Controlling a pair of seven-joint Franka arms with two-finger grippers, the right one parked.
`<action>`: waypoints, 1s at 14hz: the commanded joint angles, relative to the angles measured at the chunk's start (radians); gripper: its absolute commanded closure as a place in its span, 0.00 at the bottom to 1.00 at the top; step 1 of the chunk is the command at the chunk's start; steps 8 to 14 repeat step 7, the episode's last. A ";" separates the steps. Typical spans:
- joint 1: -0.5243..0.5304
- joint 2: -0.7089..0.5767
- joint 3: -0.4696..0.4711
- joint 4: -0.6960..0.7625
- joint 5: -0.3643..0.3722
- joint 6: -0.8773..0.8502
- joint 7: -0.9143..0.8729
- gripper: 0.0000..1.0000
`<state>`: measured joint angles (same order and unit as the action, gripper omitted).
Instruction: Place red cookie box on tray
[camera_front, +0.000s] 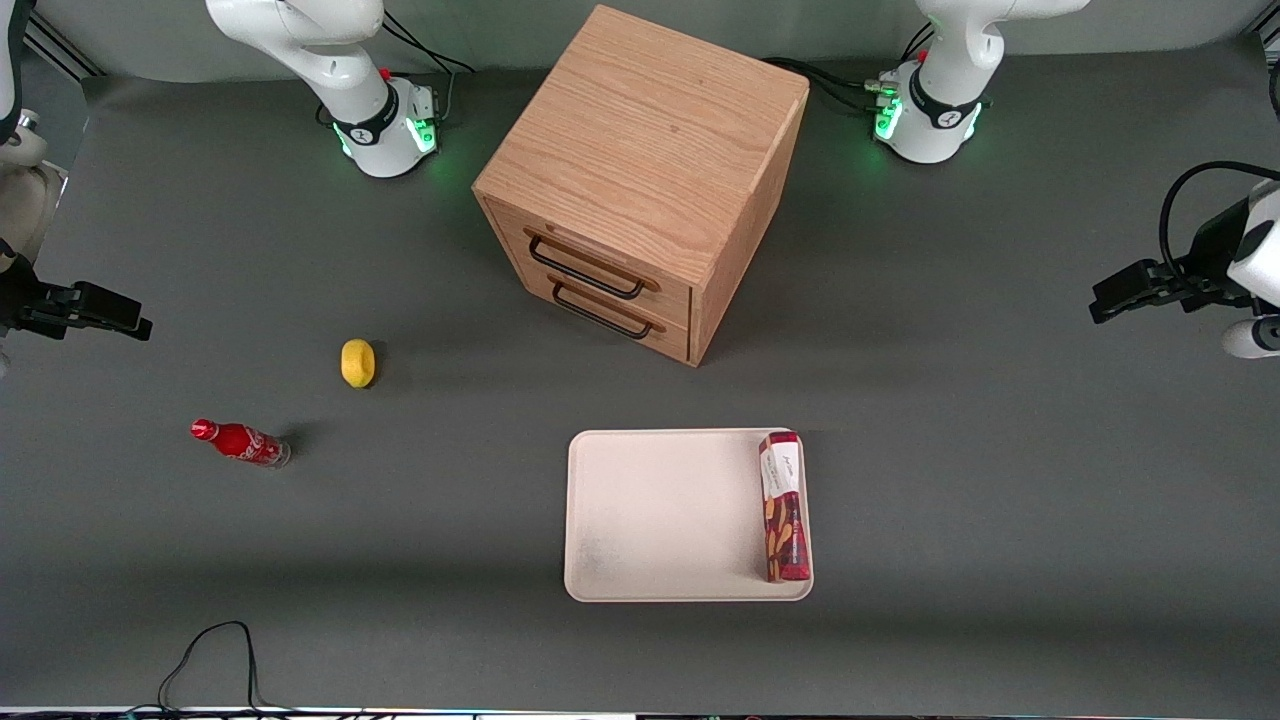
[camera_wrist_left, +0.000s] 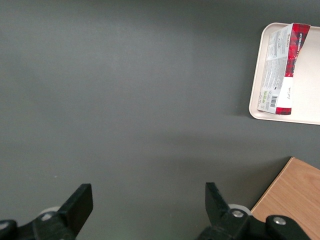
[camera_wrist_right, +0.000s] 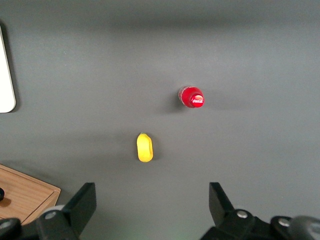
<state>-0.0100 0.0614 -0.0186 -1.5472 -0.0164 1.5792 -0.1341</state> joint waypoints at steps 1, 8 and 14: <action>-0.007 -0.031 0.009 -0.024 -0.010 -0.016 0.034 0.00; -0.013 -0.028 0.009 -0.024 0.003 -0.042 0.037 0.00; -0.013 -0.028 0.009 -0.024 0.003 -0.042 0.037 0.00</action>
